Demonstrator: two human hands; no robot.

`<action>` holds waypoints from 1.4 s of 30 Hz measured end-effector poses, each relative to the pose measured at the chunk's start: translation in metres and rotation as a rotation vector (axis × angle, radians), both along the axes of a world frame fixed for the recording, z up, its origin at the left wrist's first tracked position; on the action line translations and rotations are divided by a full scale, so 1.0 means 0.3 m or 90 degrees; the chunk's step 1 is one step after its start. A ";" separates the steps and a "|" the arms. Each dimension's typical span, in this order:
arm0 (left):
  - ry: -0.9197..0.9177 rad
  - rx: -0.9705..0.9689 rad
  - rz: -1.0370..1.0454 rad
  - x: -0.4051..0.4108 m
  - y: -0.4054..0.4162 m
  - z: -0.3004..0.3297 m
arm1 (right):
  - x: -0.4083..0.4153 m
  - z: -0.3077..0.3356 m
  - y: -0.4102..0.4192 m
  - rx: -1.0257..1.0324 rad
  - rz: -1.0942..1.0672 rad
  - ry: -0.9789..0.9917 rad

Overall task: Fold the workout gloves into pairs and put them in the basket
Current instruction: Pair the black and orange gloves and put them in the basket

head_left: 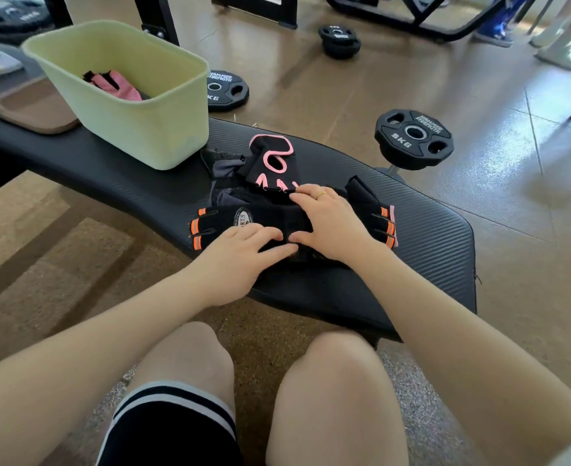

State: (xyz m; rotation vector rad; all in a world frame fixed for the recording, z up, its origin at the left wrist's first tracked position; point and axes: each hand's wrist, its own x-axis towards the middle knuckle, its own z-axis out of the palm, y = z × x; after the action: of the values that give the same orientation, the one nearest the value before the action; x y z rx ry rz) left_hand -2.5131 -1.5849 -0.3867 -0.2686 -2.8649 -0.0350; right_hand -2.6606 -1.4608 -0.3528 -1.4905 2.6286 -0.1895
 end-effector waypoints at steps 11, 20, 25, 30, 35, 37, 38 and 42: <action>-0.341 0.582 0.438 0.069 0.096 0.082 | -0.057 0.037 -0.083 0.153 0.084 -0.078; -0.393 1.135 0.680 -0.068 0.228 0.230 | -0.136 0.159 -0.017 0.113 0.052 -0.478; -0.069 1.372 0.681 -0.161 0.236 0.456 | -0.204 0.393 -0.007 0.013 -0.047 -0.530; -0.018 1.168 0.676 -0.271 0.142 0.739 | -0.251 0.638 -0.061 -0.062 -0.126 -0.434; 0.031 1.044 0.762 -0.283 -0.025 0.904 | -0.269 0.807 -0.218 -0.039 -0.034 -0.437; 0.033 1.048 0.785 -0.257 -0.111 0.919 | -0.264 0.824 -0.325 0.017 -0.001 -0.415; 0.027 1.049 0.799 -0.240 -0.150 0.915 | -0.253 0.822 -0.382 0.048 0.014 -0.401; 0.044 1.007 0.860 -0.212 -0.362 0.858 | -0.200 0.778 -0.636 0.085 0.041 -0.354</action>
State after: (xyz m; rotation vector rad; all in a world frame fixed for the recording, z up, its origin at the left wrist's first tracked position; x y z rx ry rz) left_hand -2.5766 -1.6936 -0.1294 1.6883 -1.5389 -1.6451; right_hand -2.7207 -1.6517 -0.1193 -1.2516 2.1074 -0.3547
